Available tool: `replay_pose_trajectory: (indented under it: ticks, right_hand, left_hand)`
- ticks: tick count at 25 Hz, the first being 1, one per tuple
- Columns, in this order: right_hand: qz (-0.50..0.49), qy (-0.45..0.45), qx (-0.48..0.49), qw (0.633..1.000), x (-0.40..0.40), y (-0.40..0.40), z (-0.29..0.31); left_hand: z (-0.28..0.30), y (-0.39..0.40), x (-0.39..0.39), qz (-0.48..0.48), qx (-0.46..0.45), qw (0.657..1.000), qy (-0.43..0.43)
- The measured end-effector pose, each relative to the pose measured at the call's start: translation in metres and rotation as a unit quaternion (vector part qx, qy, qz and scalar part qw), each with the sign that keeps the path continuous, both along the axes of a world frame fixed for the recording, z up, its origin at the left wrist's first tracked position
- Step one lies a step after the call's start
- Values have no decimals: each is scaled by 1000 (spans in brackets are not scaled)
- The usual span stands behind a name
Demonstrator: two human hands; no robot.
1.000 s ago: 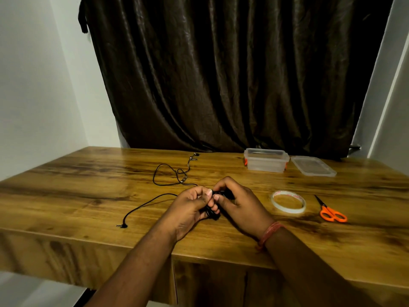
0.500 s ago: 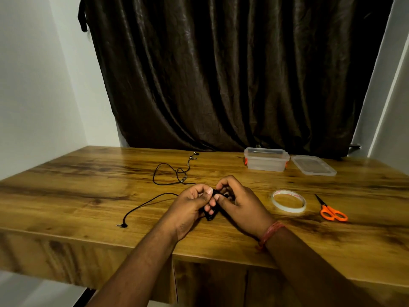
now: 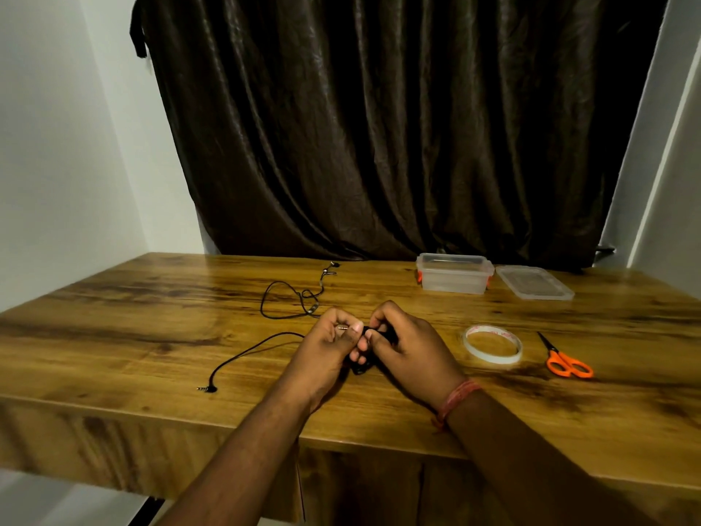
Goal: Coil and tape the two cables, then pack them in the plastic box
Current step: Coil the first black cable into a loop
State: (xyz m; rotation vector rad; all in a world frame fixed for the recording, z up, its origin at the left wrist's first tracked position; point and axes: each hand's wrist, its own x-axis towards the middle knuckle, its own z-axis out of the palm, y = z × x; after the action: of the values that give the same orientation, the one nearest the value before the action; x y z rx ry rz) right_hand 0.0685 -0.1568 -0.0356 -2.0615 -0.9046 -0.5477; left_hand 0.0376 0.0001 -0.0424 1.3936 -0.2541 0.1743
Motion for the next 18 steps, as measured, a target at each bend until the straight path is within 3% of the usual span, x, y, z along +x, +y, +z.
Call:
replay_pose_trajectory:
  ticks: [6,18]
  right_hand:
    - [-10,18,40,999,0,-1,2]
    - [-2,70,80,994,-1,-1,5]
  left_hand:
    - [3,0,-1,-6,6,1000,-11]
    - [8,-2,-3,-49,-129,989,54]
